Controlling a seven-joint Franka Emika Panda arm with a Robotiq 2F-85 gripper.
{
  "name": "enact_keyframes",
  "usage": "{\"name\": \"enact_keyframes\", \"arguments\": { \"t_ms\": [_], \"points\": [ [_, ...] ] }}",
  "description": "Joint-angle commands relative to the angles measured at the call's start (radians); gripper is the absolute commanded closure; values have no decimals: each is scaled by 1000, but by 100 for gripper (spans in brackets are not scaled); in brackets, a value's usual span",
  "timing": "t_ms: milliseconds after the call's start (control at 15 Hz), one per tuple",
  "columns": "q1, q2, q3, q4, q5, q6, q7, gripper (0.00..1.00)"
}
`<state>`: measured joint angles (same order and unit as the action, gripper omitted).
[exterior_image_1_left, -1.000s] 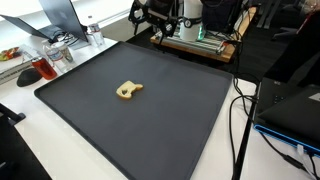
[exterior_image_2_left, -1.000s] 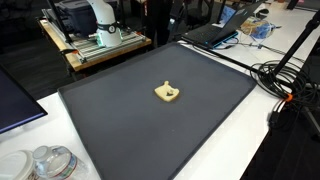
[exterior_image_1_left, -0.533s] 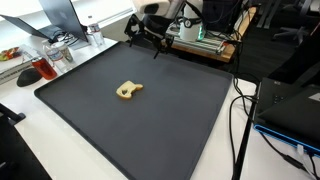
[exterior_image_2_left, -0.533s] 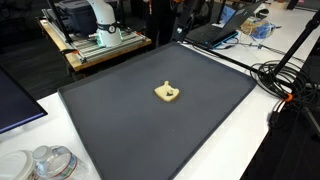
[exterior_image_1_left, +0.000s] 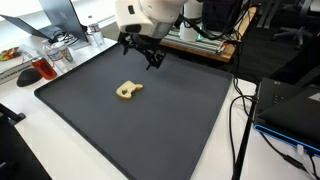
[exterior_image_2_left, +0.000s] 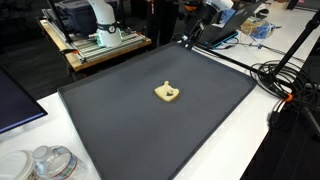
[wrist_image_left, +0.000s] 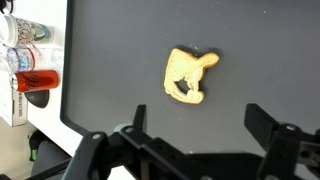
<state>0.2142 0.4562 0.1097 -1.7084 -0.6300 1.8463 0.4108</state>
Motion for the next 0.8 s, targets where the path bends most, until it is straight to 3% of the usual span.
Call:
{"name": "enact_keyframes", "arguments": {
  "t_ms": [0,400,733],
  "points": [
    [35,135,-39,203,72,-115,13,0],
    [36,285,-73,445,204,-226,-28,0],
    [-13,354,-84,543,329,-243,-98,0]
  ]
}}
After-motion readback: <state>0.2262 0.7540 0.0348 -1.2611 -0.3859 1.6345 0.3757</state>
